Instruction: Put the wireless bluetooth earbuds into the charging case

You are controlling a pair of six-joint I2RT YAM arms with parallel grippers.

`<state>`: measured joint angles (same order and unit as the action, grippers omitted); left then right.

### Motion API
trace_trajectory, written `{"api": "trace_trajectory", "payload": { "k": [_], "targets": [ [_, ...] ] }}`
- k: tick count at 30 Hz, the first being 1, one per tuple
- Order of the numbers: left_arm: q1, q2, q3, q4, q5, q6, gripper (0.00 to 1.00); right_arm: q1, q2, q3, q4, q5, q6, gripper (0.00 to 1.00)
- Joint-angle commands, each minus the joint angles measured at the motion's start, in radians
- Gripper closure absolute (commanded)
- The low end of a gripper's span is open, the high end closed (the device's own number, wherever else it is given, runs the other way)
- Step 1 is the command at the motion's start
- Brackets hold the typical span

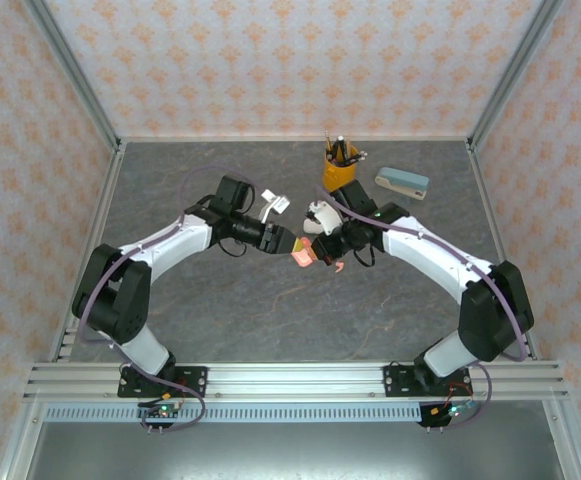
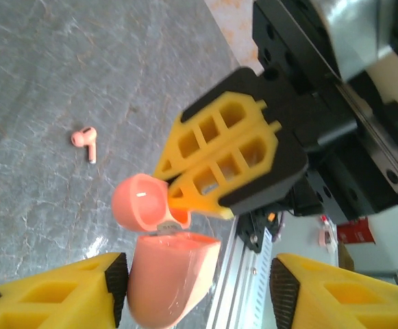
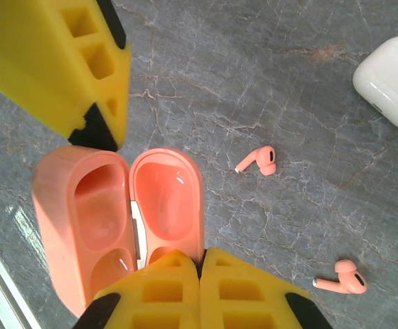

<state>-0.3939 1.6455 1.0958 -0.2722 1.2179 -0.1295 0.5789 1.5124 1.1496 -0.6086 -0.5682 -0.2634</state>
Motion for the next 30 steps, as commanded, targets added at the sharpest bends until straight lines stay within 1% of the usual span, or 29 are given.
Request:
{"api": "trace_trajectory", "payload": {
  "k": [1,6,9,12,15,16,18,22,25,29,30],
  "targets": [
    [-0.005,0.016,0.055,-0.159,0.081,0.113,0.43,-0.004,-0.037,-0.014,0.051,-0.035,-0.007,1.0],
    [-0.004,0.041,0.134,-0.352,0.129,0.256,0.47,-0.005,-0.038,-0.014,0.068,-0.057,-0.004,1.0],
    [-0.005,0.07,0.177,-0.44,0.151,0.324,0.48,-0.005,-0.042,-0.016,0.073,-0.074,-0.002,1.0],
    [-0.005,0.108,0.224,-0.545,0.187,0.419,0.51,-0.005,-0.048,-0.018,0.075,-0.087,0.0,1.0],
    [-0.005,0.156,0.279,-0.648,0.218,0.5,0.51,-0.004,-0.057,-0.02,0.076,-0.094,0.001,1.0],
    [-0.005,0.172,0.295,-0.668,0.226,0.516,0.48,-0.004,-0.061,-0.022,0.079,-0.096,0.003,1.0],
    [-0.005,0.194,0.324,-0.719,0.236,0.56,0.47,-0.004,-0.07,-0.025,0.082,-0.097,0.004,1.0],
    [-0.005,0.215,0.358,-0.735,0.232,0.563,0.48,-0.005,-0.079,-0.025,0.081,-0.096,0.007,1.0],
    [-0.005,0.22,0.365,-0.735,0.24,0.567,0.53,-0.004,-0.08,-0.026,0.084,-0.09,0.012,1.0],
    [-0.005,0.229,0.375,-0.789,0.258,0.624,0.59,-0.005,-0.076,-0.028,0.096,-0.075,0.016,1.0],
    [-0.005,0.235,0.379,-0.803,0.262,0.639,0.6,-0.004,-0.076,-0.028,0.098,-0.073,0.018,1.0]
  ]
}}
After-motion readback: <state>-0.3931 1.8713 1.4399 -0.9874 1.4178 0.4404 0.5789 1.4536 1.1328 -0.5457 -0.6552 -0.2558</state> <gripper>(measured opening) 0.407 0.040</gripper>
